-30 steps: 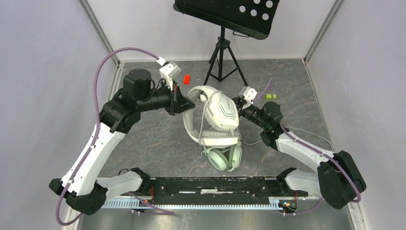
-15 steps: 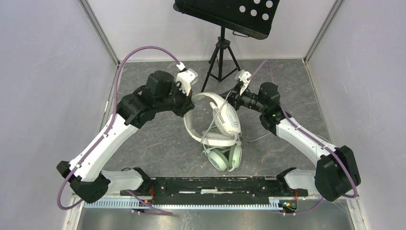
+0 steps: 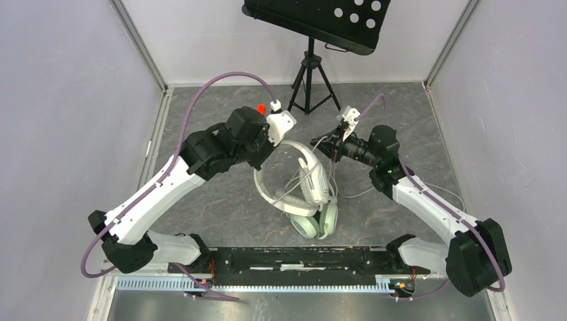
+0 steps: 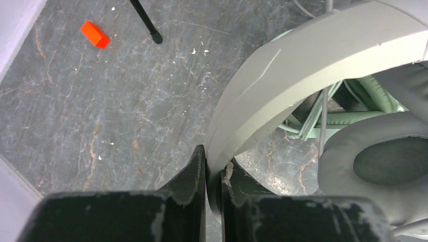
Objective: Wrap the headphones
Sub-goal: Wrap the headphones cable around the headphones.
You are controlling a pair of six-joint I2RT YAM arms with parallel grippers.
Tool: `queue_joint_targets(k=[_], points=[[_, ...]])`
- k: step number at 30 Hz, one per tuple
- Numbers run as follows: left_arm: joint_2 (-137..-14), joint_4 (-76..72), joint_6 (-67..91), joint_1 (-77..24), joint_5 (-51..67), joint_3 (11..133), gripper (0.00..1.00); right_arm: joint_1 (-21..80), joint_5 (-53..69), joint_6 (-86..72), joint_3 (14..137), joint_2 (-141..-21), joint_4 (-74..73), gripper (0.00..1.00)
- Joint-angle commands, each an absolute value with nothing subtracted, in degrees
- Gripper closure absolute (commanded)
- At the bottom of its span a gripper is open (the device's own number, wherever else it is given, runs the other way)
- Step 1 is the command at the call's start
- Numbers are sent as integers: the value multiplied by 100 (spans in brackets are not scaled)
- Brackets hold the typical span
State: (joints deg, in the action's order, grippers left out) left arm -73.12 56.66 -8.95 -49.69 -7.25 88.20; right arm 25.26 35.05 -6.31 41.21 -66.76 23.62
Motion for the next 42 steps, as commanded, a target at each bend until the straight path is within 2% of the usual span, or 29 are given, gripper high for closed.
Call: queue_joint_targets(k=[1, 5, 13, 19, 23, 29, 34, 40, 42], points=[[-7475, 6351, -1291, -5062, -1058, 9159, 98, 2381, 3086, -530, 4495, -6489, 2419, 95], [-7685, 6408, -1386, -5109, -1857, 9275, 98, 2313, 3249, -595, 4865, -6475, 1505, 100], [-7873, 6463, -1784, -5380, -2584, 9435, 98, 2258, 3784, -1007, 5016, -6306, 1066, 96], [-8054, 6465, -2001, -5476, -3356, 9499, 98, 2254, 4245, -1197, 5054, -6206, 993, 98], [-8146, 6469, -1989, -5481, -3532, 9636, 98, 2245, 4484, -1303, 5027, -6163, 955, 94], [-8187, 6478, -2003, -5493, -3759, 9644, 98, 2249, 4652, -1248, 4883, -6075, 861, 96], [-8220, 6478, -2026, -5488, -3896, 9685, 98, 2250, 4936, -1397, 4807, -6041, 1028, 92], [-8262, 6476, -2029, -5509, -3954, 9760, 98, 2244, 5127, -1572, 4727, -6004, 1274, 92], [-8290, 6478, -2028, -5510, -4018, 9784, 98, 2245, 5221, -1728, 4628, -5996, 1519, 95]])
